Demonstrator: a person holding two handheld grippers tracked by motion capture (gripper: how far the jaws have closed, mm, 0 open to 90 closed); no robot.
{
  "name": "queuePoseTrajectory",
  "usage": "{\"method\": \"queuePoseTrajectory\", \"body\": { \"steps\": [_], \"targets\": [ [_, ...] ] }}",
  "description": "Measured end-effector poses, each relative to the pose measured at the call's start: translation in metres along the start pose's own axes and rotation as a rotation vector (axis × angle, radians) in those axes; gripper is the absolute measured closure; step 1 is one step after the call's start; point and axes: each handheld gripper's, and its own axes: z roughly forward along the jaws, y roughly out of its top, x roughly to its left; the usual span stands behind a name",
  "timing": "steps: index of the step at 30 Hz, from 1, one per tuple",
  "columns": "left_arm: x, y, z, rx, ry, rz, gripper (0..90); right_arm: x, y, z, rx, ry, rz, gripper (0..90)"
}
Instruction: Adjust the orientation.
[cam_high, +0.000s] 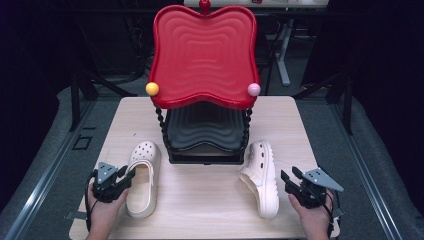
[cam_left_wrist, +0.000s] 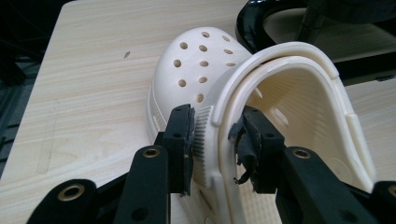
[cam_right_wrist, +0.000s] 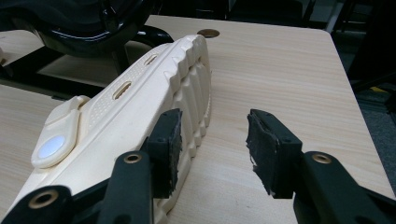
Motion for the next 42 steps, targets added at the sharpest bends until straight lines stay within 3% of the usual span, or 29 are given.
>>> {"method": "queuePoseTrajectory", "body": {
  "steps": [2,6,11,21,22,25,26,31,35,38,42],
  "targets": [
    [-0.002,0.001,0.002,0.001,0.030,0.028,68.0,-0.001,-0.001,-0.001,-0.003,-0.002,0.003,54.0],
    [-0.001,0.001,0.003,0.003,0.038,0.019,71.1,-0.001,-0.001,-0.001,-0.003,-0.002,0.006,54.1],
    [-0.004,0.002,0.001,0.004,0.053,0.039,73.5,-0.001,-0.001,-0.001,-0.011,0.002,0.006,54.2],
    [-0.012,0.001,-0.007,0.005,0.019,0.056,74.3,0.000,0.001,-0.004,-0.027,0.002,0.004,57.5],
    [-0.014,-0.001,-0.010,0.008,0.010,0.059,74.2,0.002,0.003,-0.006,-0.026,0.006,-0.009,63.0],
    [-0.015,-0.002,-0.012,0.008,0.001,0.058,74.2,0.005,0.005,-0.007,-0.030,0.007,-0.022,67.3],
    [-0.016,-0.002,-0.014,0.008,-0.007,0.059,74.2,0.011,0.008,-0.009,-0.034,0.012,-0.049,71.9],
    [-0.017,-0.005,-0.015,0.017,-0.022,0.051,72.9,0.024,0.013,-0.011,-0.038,0.037,-0.096,79.7],
    [-0.013,-0.007,-0.013,0.010,-0.051,0.021,67.8,0.041,0.017,-0.008,-0.021,0.092,-0.152,87.5],
    [-0.013,-0.007,-0.013,-0.002,-0.060,0.022,62.5,0.049,0.016,-0.003,-0.001,0.101,-0.194,88.7],
    [-0.011,-0.007,-0.013,-0.019,-0.067,0.008,55.8,0.053,0.016,0.001,0.011,0.103,-0.206,88.7]
  ]
}}
